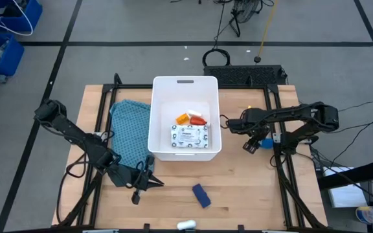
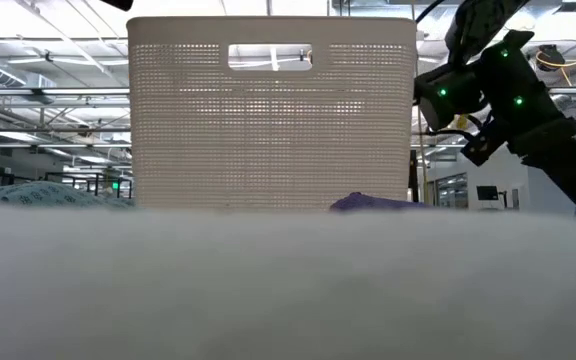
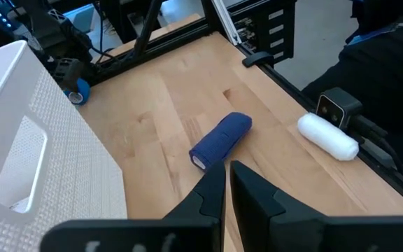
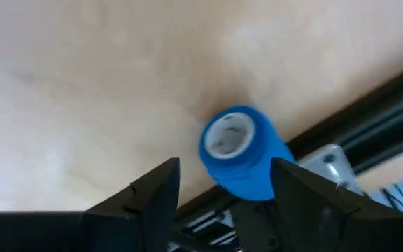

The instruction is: Pick & place medical supplies in basket/bin

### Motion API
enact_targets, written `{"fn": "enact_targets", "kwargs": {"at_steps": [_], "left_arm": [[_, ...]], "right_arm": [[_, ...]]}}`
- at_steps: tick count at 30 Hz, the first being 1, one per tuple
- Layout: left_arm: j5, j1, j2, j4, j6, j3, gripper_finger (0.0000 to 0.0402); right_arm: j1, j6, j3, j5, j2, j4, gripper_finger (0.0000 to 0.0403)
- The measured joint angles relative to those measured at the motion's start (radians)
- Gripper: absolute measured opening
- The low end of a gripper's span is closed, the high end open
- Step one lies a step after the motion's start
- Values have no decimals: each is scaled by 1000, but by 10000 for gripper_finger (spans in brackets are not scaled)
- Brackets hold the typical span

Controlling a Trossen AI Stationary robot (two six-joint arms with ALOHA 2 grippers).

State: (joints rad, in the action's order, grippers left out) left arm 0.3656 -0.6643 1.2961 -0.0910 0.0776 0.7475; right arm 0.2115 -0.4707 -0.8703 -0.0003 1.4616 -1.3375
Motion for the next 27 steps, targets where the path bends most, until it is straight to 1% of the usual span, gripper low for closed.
{"fn": "enact_targets", "kwargs": {"at_steps": [2, 8, 11, 17, 19, 22, 27], "left_arm": [[0, 0, 0, 0, 0, 0, 26], [1, 0, 0, 13, -1, 0, 26], [1, 0, 0, 14, -1, 0, 26], [1, 0, 0, 20, -1, 0, 26], [1, 0, 0, 26, -2, 0, 26], [1, 0, 0, 31, -2, 0, 26], [1, 0, 0, 37, -3, 0, 26]], "right_arm": [[0, 25, 0, -32, 0, 7, 217], [-3, 92, 0, -31, 0, -31, 220], [-3, 95, 0, -31, 0, -62, 237], [-3, 84, 0, -29, -1, -58, 299], [-3, 75, 3, -29, -1, -41, 312], [-1, 49, 31, -29, -2, -18, 322], [18, 15, 75, -44, 2, -2, 319]]}}
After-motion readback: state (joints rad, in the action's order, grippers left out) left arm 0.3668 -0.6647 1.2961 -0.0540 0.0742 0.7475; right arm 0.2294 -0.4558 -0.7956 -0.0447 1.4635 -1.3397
